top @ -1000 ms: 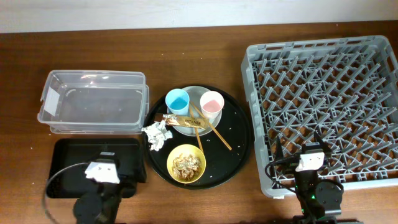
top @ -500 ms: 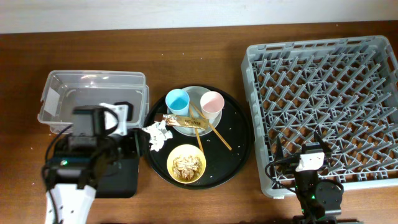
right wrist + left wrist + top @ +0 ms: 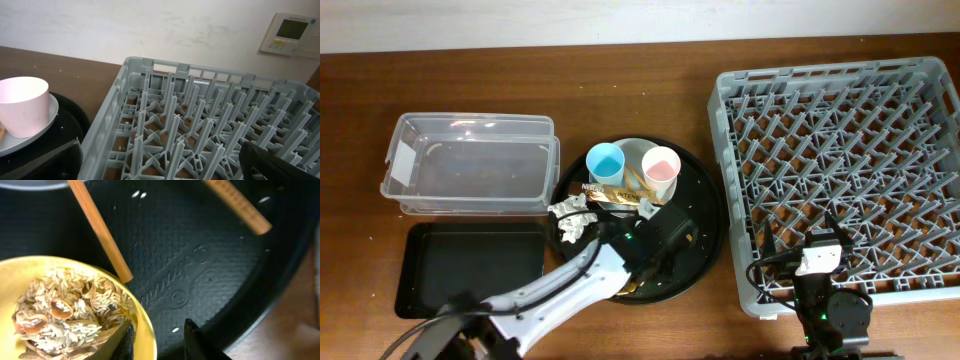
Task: Sort waste into correct bins and load items into the dishwasher rack
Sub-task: 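Grasp the yellow bowl rim with the left gripper and lift it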
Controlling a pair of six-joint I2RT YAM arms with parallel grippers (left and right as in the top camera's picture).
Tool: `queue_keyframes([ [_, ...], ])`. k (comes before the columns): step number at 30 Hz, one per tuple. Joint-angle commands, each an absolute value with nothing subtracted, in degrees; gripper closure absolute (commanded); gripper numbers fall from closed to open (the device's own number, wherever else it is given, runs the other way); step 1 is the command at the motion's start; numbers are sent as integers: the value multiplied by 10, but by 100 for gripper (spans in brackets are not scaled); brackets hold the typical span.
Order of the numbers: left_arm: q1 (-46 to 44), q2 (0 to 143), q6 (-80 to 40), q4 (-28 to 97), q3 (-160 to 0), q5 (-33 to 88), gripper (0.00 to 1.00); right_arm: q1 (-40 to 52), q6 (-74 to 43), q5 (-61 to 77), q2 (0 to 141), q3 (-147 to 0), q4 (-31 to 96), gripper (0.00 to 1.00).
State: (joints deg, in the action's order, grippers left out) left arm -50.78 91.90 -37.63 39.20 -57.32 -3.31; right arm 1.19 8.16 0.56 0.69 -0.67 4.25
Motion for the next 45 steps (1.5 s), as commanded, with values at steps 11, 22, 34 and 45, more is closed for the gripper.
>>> queue_keyframes([
  [11, -509, 956, -383, 377, -580, -69, 98, 10, 83, 9, 4, -3, 45, 2],
  [22, -510, 927, -373, 375, -580, -90, 67, 10, 83, 9, 4, -3, 45, 2],
  [34, -510, 986, -373, 339, -580, -103, 99, 10, 83, 9, 4, -3, 45, 2],
  [45, -319, 588, -255, 511, -580, 40, 100, 10, 83, 9, 4, -3, 45, 2],
])
